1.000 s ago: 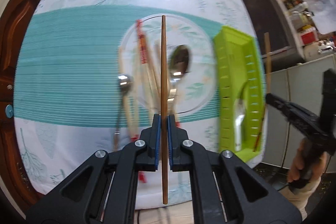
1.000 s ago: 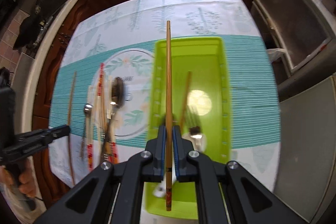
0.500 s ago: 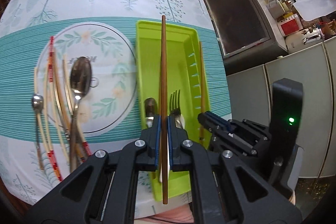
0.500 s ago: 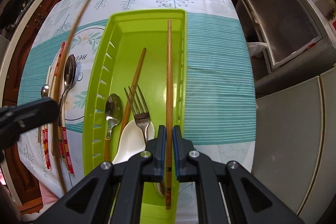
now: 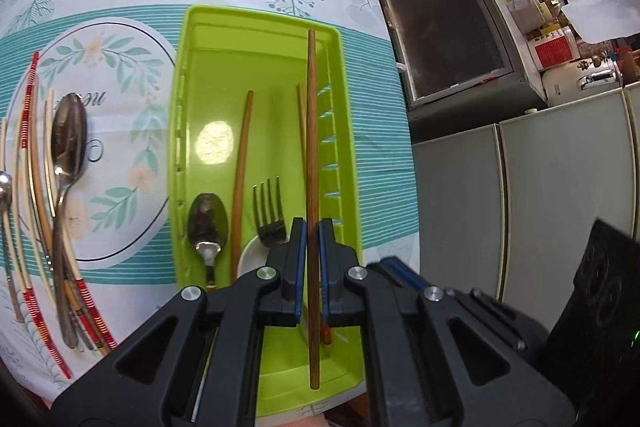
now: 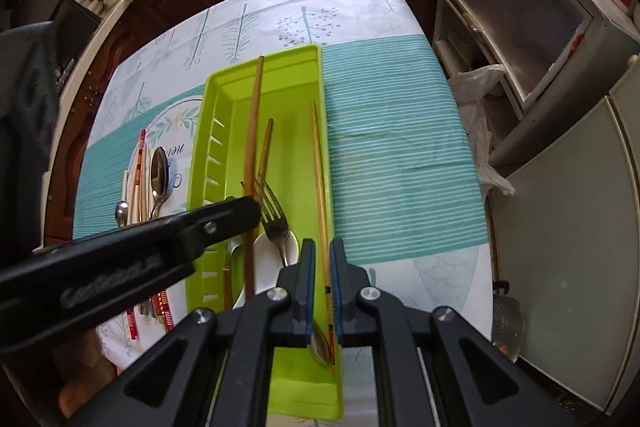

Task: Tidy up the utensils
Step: 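Lower both chopsticks into the green tray and open both tools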

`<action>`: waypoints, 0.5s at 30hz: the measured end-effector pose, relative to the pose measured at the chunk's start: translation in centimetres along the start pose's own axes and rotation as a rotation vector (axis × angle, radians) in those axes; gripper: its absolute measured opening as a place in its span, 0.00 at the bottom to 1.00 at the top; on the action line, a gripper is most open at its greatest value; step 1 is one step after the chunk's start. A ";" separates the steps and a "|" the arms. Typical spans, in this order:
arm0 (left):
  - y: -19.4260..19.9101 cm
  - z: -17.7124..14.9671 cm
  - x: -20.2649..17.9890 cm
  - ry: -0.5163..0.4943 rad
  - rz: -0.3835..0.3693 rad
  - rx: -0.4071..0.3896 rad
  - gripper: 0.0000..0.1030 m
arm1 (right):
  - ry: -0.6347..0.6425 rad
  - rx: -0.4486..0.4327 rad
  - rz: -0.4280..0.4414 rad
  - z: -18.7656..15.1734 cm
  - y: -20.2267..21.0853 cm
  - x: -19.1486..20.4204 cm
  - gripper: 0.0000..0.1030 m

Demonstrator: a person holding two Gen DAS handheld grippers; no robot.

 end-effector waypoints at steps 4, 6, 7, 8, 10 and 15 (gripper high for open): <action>-0.8 0.3 -0.4 -0.016 0.014 -0.008 0.04 | -0.026 -0.017 0.019 -0.6 0.6 -0.4 0.06; -1.0 0.2 -0.4 -0.023 0.039 0.001 0.04 | -0.032 -0.024 0.019 -0.6 0.8 -0.6 0.06; -1.1 0.2 -0.4 -0.028 0.041 0.005 0.04 | -0.033 -0.026 0.017 -0.6 0.8 -0.7 0.06; -1.0 0.1 -0.3 -0.032 0.039 0.011 0.04 | -0.035 -0.027 0.019 -0.7 0.8 -0.7 0.06; -0.8 -0.1 -0.2 -0.042 0.045 0.014 0.04 | -0.032 -0.030 0.018 -0.7 0.9 -0.7 0.06; 1.0 -1.0 0.0 -0.124 0.105 -0.032 0.12 | -0.020 -0.039 0.022 -0.9 0.9 0.0 0.06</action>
Point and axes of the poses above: each gripper's, at about its wrist camera, not at the fingertips, and y roughly against the way its jaws point, x to its left, z to its top, the point moved 3 cm from there along -y, roughly the way its jaws point, and after that the axes turned 10 degrees about y, right-handed, at the moved point
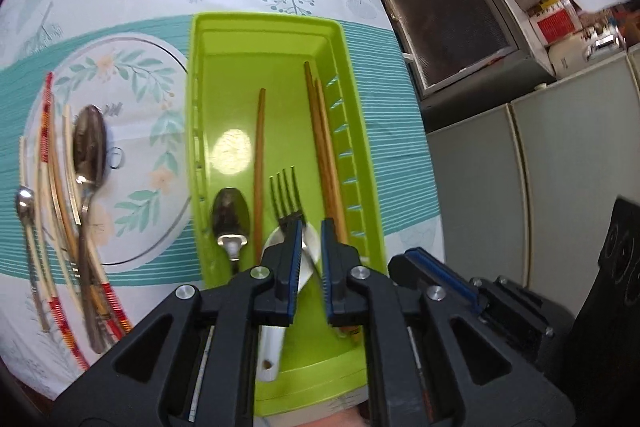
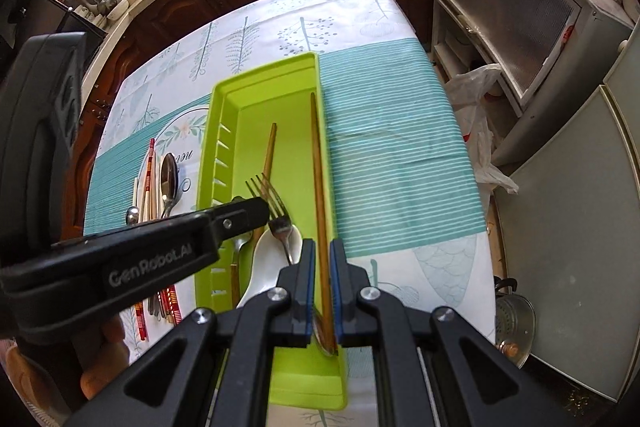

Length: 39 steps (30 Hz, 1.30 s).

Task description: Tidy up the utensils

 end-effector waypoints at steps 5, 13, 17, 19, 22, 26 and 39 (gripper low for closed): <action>1.8 -0.9 1.0 -0.058 0.064 -0.063 0.32 | 0.020 0.011 0.032 -0.4 -0.5 1.3 0.07; 4.4 -1.6 4.7 -0.052 0.118 -0.084 0.43 | 0.067 0.029 0.070 -1.1 -1.1 4.2 0.07; 5.9 -2.3 7.4 -0.035 0.142 -0.112 0.47 | 0.083 0.031 0.092 -1.3 -1.2 5.5 0.07; 6.7 -2.6 8.8 -0.013 0.127 -0.120 0.48 | 0.089 0.034 0.100 -1.3 -1.3 6.0 0.07; 8.0 -2.9 11.1 0.033 0.084 -0.144 0.50 | 0.108 0.037 0.104 -1.1 -1.3 7.0 0.07; 9.4 -3.1 14.3 0.087 0.102 -0.188 0.51 | 0.135 0.041 0.111 -1.0 -1.5 8.6 0.07; 9.8 -3.5 24.0 0.141 0.198 -0.188 0.28 | 0.218 0.098 0.150 -0.7 -3.7 14.3 0.07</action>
Point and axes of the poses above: each gripper's, at about its wrist camera, not at the fingertips, and y roughly against the way its jaws point, x to its left, z to its top, the point moved 3 cm from there along -y, roughly the way its jaws point, and after that the axes turned 10 degrees about y, right-handed, at the moved point
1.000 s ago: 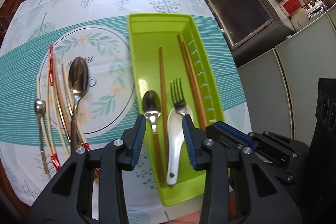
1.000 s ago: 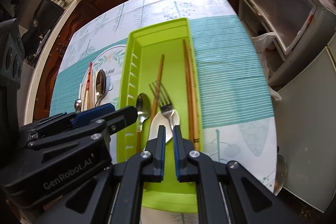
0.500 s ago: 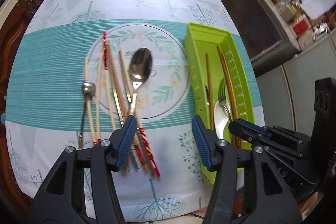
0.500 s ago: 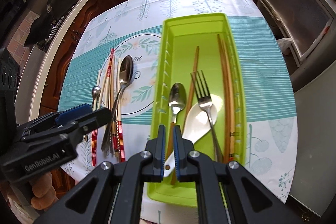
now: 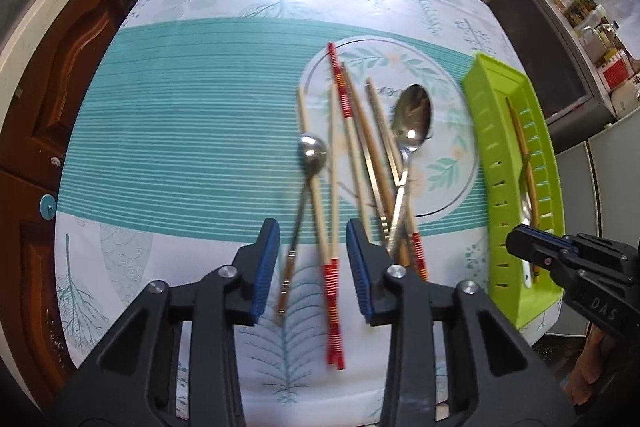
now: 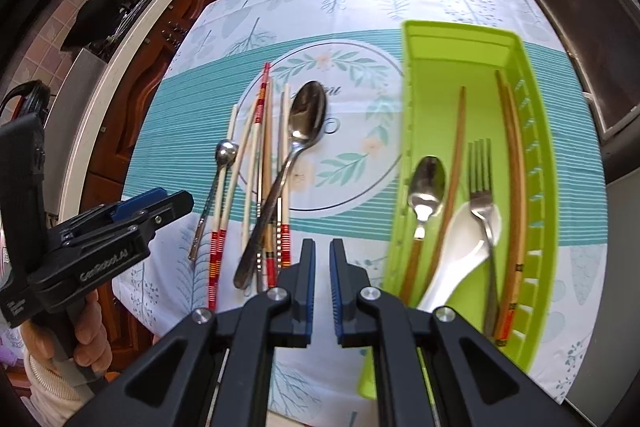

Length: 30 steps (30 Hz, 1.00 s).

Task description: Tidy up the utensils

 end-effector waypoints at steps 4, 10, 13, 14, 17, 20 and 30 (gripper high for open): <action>-0.6 0.1 1.3 -0.006 -0.030 0.022 0.23 | 0.002 0.017 0.021 0.6 -1.2 1.1 0.07; -2.6 -0.7 1.1 -0.041 -0.045 0.085 0.15 | 0.014 0.051 0.048 1.4 -3.1 2.4 0.07; -3.5 -0.7 1.1 -0.046 -0.042 0.105 0.14 | 0.019 0.061 0.057 1.5 -3.7 2.8 0.07; -3.7 -0.7 1.0 -0.046 -0.038 0.108 0.14 | 0.020 0.064 0.059 1.5 -3.9 2.9 0.07; -4.4 -0.3 1.1 -0.045 -0.031 0.113 0.11 | 0.026 0.077 0.061 1.5 -4.3 3.1 0.07; -4.9 0.0 0.9 -0.043 -0.022 0.119 0.09 | 0.026 0.082 0.062 1.6 -4.6 3.1 0.07; -6.2 0.6 -0.6 -0.088 0.024 0.114 0.03 | -0.020 0.085 0.075 3.1 -5.6 1.8 0.07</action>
Point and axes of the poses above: each gripper's, at about its wrist camera, not at the fingertips, and y roughly against the way its jaws point, x to its left, z to its top, the point moved 3 cm from there along -y, roughly the way its jaws point, and after that the axes turned 10 degrees about y, right-handed, at the moved point
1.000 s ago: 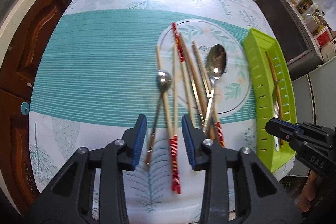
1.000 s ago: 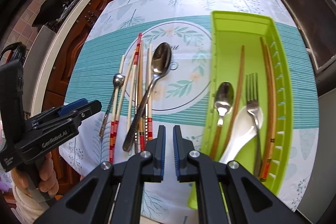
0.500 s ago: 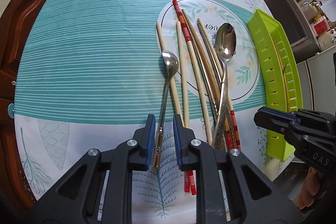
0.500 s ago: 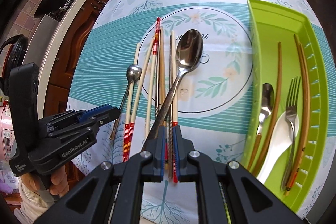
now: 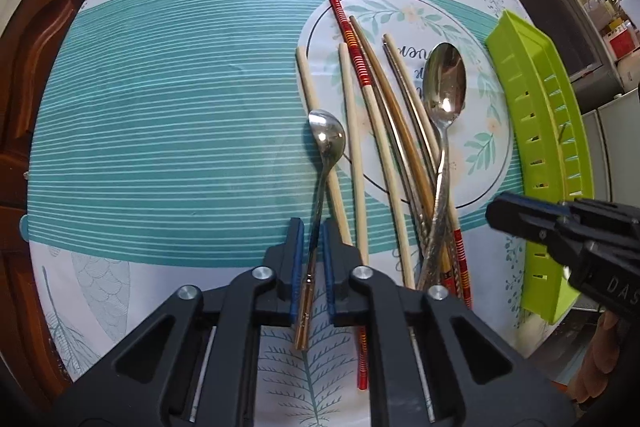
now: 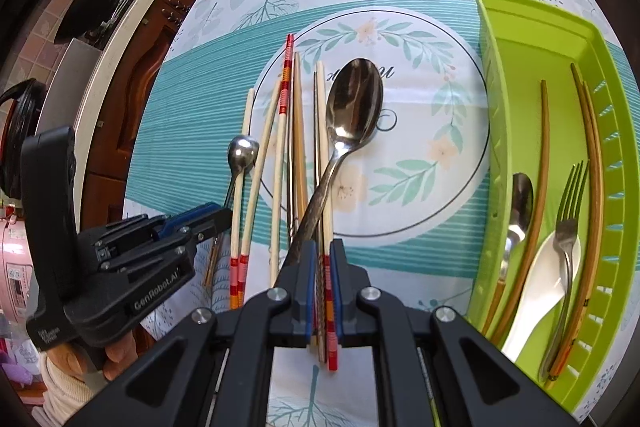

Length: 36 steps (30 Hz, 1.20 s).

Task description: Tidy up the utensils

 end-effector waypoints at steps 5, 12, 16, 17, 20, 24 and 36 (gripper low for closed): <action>-0.2 0.2 -0.6 0.020 0.009 0.004 0.02 | -0.045 0.003 0.023 1.6 -0.8 -0.9 0.07; 0.5 0.7 1.9 0.113 -0.005 -0.014 0.00 | -0.092 0.014 0.050 2.9 -2.0 -1.7 0.07; 0.6 0.3 3.3 0.148 -0.023 -0.002 0.00 | -0.106 0.012 0.055 3.2 -2.3 -1.9 0.07; 0.6 0.2 3.5 0.157 -0.032 0.001 0.00 | -0.108 0.012 0.056 3.2 -2.3 -2.0 0.08; 0.7 0.2 3.8 0.170 -0.053 0.006 0.00 | -0.116 0.001 0.058 3.4 -2.2 -2.1 0.15; 0.7 0.0 3.5 0.185 -0.083 0.005 0.00 | -0.125 -0.003 0.058 3.6 -2.2 -2.2 0.19; 1.8 -0.3 3.9 0.244 -0.162 0.005 0.00 | -0.081 0.021 -0.036 4.5 -3.5 -1.1 0.18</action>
Point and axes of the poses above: each gripper's, at about its wrist camera, not at the fingertips, and y roughly against the way its jaws point, x to its left, z to its top, the point moved 3 cm from there along -y, roughly the way its jaws point, and after that the axes turned 10 degrees about y, right-handed, at the moved point
